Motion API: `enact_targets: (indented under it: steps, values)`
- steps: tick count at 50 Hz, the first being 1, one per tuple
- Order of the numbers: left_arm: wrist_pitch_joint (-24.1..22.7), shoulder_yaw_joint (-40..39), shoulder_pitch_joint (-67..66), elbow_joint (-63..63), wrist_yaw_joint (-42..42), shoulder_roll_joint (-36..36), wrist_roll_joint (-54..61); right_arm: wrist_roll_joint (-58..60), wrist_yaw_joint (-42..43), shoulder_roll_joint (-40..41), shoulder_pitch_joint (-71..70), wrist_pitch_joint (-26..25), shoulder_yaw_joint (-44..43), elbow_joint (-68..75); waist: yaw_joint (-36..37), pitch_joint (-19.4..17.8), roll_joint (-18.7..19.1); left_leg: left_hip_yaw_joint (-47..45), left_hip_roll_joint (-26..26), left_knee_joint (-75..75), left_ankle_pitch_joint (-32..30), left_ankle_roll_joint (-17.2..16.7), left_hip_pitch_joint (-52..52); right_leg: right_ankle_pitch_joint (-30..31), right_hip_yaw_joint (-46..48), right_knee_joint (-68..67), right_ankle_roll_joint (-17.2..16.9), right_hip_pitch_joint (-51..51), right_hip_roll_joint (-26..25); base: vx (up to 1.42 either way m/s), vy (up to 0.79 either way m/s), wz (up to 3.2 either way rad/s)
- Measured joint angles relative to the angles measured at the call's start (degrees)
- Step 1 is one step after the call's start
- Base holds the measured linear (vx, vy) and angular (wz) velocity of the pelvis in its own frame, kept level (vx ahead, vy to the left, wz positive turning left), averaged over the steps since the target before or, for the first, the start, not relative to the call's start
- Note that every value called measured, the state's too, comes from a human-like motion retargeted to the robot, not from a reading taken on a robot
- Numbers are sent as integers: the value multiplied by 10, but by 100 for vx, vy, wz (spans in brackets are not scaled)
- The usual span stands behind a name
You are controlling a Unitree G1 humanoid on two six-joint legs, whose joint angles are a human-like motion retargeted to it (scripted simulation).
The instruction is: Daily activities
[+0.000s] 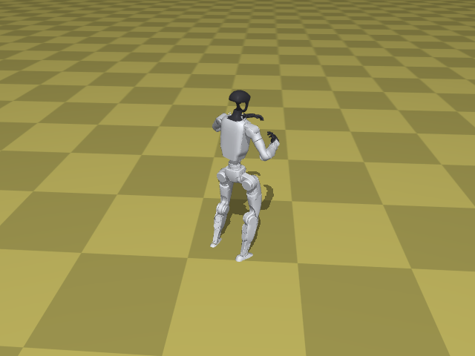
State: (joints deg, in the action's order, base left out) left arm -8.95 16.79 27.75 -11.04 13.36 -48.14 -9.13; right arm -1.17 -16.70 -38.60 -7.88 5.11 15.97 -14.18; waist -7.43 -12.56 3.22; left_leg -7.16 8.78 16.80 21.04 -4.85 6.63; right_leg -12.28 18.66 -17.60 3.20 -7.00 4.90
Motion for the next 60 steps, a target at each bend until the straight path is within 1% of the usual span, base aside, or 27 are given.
enact_targets:
  steps: [3,5,8,10,13,16,20,25,30,35,42,46,51,60]
  values:
    - [23,35,111,71,-14,-30,-44,-9,-36,-22,5,-13,16,13,-32,4,7,-2,-2,-8,-6,-1,-3,4,-7,-15,3,14,3,0,0,0]
    - [39,78,208,155,-23,-43,-66,-23,-59,-36,-1,-21,21,23,-54,9,15,-3,-4,-24,-14,-2,-9,7,-13,-20,4,29,2,0,0,0]
    - [56,134,300,257,-19,-53,-85,-42,-78,-49,4,-32,23,39,-80,9,24,-6,-5,-29,-20,-4,-14,15,-19,-35,6,44,6,-2,1,2]
    - [63,175,355,324,-13,-55,-92,-55,-86,-57,5,-36,19,49,-94,10,29,-9,-6,-34,-23,-4,-18,19,-23,-41,6,54,7,0,0,0]
    - [61,232,419,394,3,-56,-96,-69,-90,-63,8,-37,4,60,-105,10,34,-13,-7,-41,-26,-4,-24,26,-29,-47,7,67,8,0,0,0]
    - [49,272,455,414,18,-60,-91,-78,-91,-61,17,-37,-16,64,-108,9,36,-17,-7,-47,-28,-6,-30,34,-34,-51,8,78,9,0,0,0]
    - [27,285,461,368,22,-75,-71,-82,-85,-50,35,-34,-49,61,-100,9,33,-20,-7,-50,-26,-9,-38,41,-37,-55,9,88,9,0,0,0]
    - [6,254,416,258,16,-91,-44,-80,-63,-33,67,-26,-88,53,-84,8,28,-13,-5,-45,-21,-13,-48,45,-31,-60,12,91,9,1,1,25]
    - [-11,208,343,156,8,-78,-26,-93,-49,-7,92,-19,-98,36,-63,5,27,3,-3,-28,-11,-18,-56,44,-16,-69,16,83,11,2,0,39]
    - [-29,155,247,67,-6,-35,-3,-128,-35,34,76,-14,-75,29,-36,0,24,25,0,-6,4,-23,-61,38,5,-79,21,68,12,3,-2,48]
    - [-48,87,75,-27,-23,53,29,-183,-11,70,20,-1,-48,26,11,-14,16,60,3,19,23,-31,-61,26,40,-90,27,37,12,4,-3,54]
    - [-47,62,-24,-52,-23,94,47,-196,5,66,-29,10,-34,12,38,-23,10,80,4,28,29,-37,-59,22,58,-94,30,18,11,3,-4,56]
    - [-41,42,-127,-56,-16,122,62,-194,24,45,-100,22,-13,-14,70,-32,5,106,5,40,33,-44,-56,23,77,-97,36,-5,7,2,-4,54]
    - [-33,-4,-239,-31,-30,146,61,-170,42,27,-190,37,34,-43,123,-43,-4,141,10,61,37,-58,-53,27,105,-89,45,-46,-7,1,-5,46]
